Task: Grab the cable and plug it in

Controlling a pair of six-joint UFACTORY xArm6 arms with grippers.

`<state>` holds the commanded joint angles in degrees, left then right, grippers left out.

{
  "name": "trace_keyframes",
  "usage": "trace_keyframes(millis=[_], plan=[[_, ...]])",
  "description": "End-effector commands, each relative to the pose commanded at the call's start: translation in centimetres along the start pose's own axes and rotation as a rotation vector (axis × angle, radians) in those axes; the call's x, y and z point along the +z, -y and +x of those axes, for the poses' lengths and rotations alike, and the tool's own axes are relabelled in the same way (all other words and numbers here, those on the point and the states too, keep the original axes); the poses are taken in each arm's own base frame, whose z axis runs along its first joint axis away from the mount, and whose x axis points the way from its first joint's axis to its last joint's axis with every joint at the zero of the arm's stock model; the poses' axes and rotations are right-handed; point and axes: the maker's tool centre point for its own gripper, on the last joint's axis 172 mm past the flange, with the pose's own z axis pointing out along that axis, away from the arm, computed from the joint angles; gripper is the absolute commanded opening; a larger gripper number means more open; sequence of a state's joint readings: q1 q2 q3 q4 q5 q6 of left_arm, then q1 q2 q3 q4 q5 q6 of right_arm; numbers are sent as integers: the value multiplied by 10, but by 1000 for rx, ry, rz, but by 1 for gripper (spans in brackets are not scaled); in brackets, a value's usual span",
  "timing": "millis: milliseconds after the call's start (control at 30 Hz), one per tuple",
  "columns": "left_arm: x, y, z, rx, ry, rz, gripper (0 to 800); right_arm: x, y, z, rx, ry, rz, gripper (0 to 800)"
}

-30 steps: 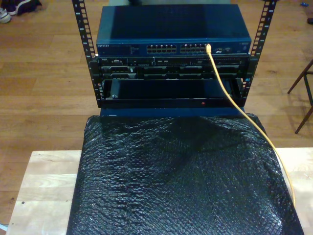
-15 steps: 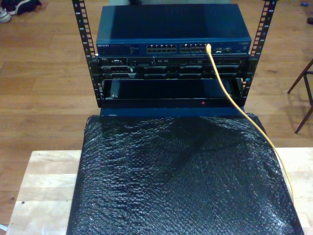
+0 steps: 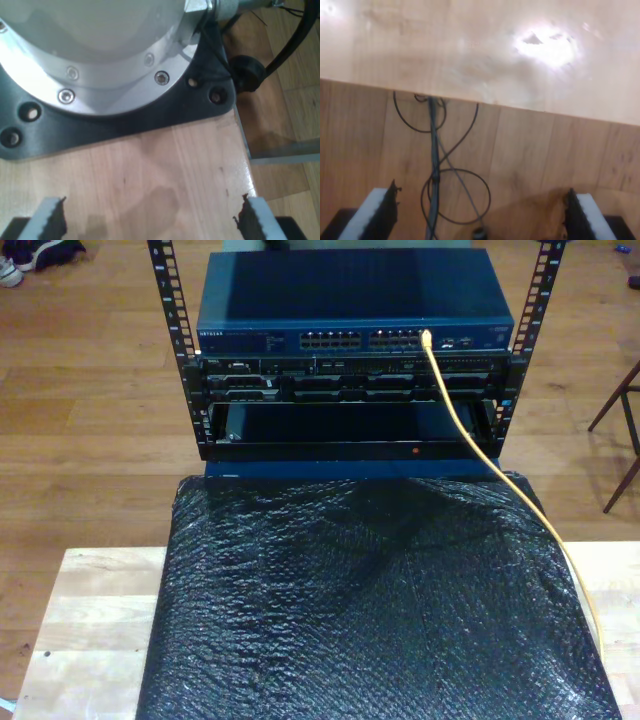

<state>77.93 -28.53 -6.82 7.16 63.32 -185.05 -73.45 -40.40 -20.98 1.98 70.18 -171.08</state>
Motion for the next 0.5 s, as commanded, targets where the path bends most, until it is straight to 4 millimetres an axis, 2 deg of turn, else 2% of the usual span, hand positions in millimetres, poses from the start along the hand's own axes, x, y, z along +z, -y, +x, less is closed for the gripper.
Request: trace_keyframes(millis=[233, 500], plan=[[0, 0, 0, 0, 0, 1, 800, 26, 29, 16, 15, -53, -16, 797], [0, 0, 0, 0, 0, 1, 800, 57, 37, 41, 35, -122, -21, 797]])
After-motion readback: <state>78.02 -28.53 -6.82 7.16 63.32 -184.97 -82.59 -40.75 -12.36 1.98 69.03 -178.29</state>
